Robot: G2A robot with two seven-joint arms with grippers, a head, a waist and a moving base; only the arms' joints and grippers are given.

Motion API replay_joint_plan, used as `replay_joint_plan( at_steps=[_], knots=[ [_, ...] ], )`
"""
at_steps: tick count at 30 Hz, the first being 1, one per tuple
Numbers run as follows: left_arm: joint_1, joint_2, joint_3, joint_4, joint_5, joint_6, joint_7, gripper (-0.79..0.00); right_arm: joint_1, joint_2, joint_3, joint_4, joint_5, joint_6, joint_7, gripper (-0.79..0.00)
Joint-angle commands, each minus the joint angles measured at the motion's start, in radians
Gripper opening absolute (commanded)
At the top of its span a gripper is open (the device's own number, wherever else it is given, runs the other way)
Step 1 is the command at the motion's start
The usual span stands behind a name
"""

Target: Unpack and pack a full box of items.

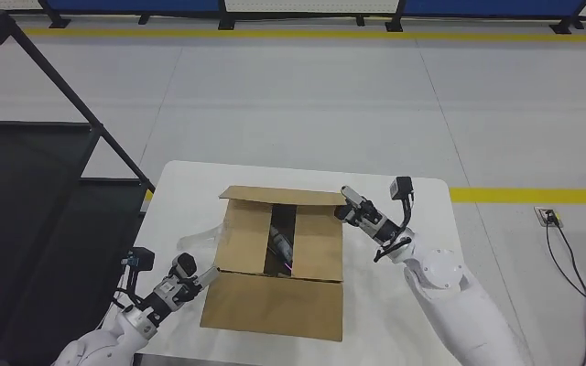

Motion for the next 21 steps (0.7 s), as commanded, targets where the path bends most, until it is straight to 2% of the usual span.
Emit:
replay_joint_plan(
  at_steps=[1,10,12,21],
  knots=[
    [0.001,0.0,0.002,0.001,-0.001,-0.002,0.001,0.0,0.037,-0.012,-0.017,0.04,0.023,-0.029,-0.017,0.0],
    [0.012,0.003,-0.001,-0.001,-0.001,-0.001,0.01,0.0,0.175,-0.067,-0.089,0.209,0.045,-0.144,-0.093,0.0],
    [0.015,0.004,-0.003,-0.003,-0.002,-0.002,0.011,0.0,0.187,-0.078,-0.102,0.225,0.091,-0.206,-0.047,0.0],
    [0.016,0.004,0.001,-0.005,-0.008,-0.003,0.016,0.0,0.19,-0.078,-0.102,0.231,0.092,-0.214,-0.038,0.0]
  ],
)
